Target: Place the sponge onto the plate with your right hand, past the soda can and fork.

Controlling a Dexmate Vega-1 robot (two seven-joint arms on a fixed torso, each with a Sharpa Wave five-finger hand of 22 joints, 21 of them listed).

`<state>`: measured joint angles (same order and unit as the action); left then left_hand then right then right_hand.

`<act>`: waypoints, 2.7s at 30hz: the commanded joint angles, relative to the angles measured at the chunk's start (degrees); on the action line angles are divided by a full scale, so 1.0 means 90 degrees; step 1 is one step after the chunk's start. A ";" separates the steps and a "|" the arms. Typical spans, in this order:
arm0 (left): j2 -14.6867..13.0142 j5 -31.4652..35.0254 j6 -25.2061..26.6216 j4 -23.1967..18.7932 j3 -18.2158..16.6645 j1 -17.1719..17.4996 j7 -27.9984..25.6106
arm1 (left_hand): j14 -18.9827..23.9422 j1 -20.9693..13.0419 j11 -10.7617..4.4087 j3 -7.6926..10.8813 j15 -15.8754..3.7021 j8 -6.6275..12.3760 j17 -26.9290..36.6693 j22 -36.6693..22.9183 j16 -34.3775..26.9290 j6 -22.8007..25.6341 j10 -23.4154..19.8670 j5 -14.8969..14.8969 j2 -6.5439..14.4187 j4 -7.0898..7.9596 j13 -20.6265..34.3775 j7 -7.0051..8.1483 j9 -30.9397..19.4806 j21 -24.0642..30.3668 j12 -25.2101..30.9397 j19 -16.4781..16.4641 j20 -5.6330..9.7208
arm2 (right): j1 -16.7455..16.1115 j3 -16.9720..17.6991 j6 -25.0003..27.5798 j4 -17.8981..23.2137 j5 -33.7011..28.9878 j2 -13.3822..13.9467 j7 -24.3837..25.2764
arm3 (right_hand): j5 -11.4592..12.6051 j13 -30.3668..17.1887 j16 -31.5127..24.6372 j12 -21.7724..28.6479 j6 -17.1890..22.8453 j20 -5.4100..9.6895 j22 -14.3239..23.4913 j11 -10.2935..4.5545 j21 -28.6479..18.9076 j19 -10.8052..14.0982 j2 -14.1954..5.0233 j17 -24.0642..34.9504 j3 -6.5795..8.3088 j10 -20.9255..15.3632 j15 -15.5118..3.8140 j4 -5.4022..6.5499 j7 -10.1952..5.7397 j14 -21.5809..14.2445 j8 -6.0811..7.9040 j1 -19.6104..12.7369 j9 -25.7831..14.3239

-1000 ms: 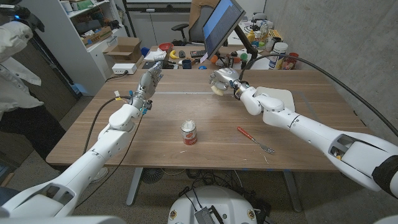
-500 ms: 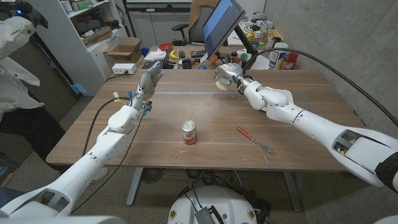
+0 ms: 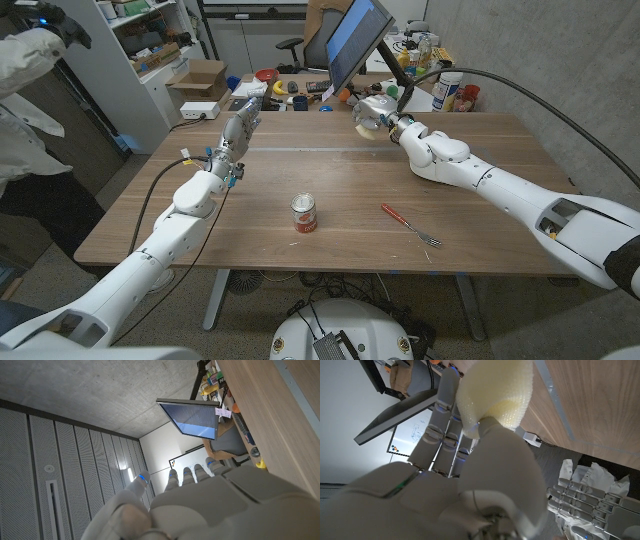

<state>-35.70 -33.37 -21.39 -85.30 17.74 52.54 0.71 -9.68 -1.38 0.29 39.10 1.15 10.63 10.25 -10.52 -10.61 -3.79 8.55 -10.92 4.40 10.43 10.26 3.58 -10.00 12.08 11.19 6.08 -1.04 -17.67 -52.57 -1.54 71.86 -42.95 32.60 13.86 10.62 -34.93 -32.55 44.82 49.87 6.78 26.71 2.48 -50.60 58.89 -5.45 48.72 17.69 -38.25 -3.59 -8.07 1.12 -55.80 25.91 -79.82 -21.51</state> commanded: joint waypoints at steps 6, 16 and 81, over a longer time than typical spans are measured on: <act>-0.0027 0.0064 0.0073 -0.0145 0.0011 0.0032 -0.0051 | -0.0029 0.0070 0.0025 -0.0040 0.0007 0.0001 0.0034 -0.0015 -0.0013 0.0041 0.0059 -0.0010 0.0586 -0.0007 0.0030 0.0037 -0.0030 -0.0003 0.0023 0.0009 0.0011 | 0.0072 0.0054 0.0457 -0.0258 0.0146 0.0129 -0.0040 | 0.0037 -0.0030 0.0029 0.0264 0.0233 0.0675 0.0011 -0.0015 -0.0095 -0.0320 -0.0301 0.0059 -0.0031 -0.0019 -0.0945 -0.0005 0.0151 -0.0520 0.0067 -0.0371 -0.0014; -0.0049 0.0075 0.0066 -0.0180 0.0005 0.0054 -0.0038 | -0.0030 0.0072 0.0024 -0.0045 0.0006 -0.0001 0.0035 -0.0015 -0.0014 0.0043 0.0055 -0.0010 0.0586 -0.0005 0.0030 0.0032 -0.0030 -0.0002 0.0025 0.0009 0.0016 | -0.0007 0.0108 0.0858 -0.0249 0.0229 0.0308 -0.0189 | 0.0039 -0.0043 0.0063 0.0268 0.0226 0.0675 0.0011 -0.0021 -0.0156 -0.0350 -0.0304 0.0092 -0.0044 -0.0026 -0.0945 -0.0003 0.0156 -0.0540 0.0070 -0.0385 -0.0011; -0.0066 0.0129 0.0145 -0.0251 0.0069 -0.0002 0.0008 | -0.0045 0.0080 0.0023 -0.0078 0.0013 -0.0006 0.0035 -0.0015 -0.0011 0.0052 0.0071 -0.0013 0.0585 -0.0001 0.0029 0.0036 -0.0031 0.0000 0.0025 0.0015 0.0010 | -0.0693 0.0434 0.1740 -0.0123 0.0398 0.1327 -0.0965 | 0.0065 -0.0098 0.0368 0.0216 0.0293 0.0676 -0.0048 -0.0073 -0.0561 -0.0630 -0.0304 0.0293 -0.0131 0.0012 -0.0930 0.0031 0.0149 -0.0570 0.0141 -0.0431 0.0023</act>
<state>-36.18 -32.33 -20.59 -87.50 18.14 52.83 0.64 -9.68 -1.00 0.61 38.55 1.15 10.63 10.25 -10.52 -10.61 -3.68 8.86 -10.92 4.31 10.50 10.26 3.69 -10.00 12.08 11.19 6.08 -1.04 -23.25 -49.09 14.54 72.44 -42.26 44.88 5.30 10.65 -35.64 -29.44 45.93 50.16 5.11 26.29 1.76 -55.13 57.23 -6.04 51.11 16.59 -37.53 -3.59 -7.73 0.84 -55.79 26.92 -81.14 -21.11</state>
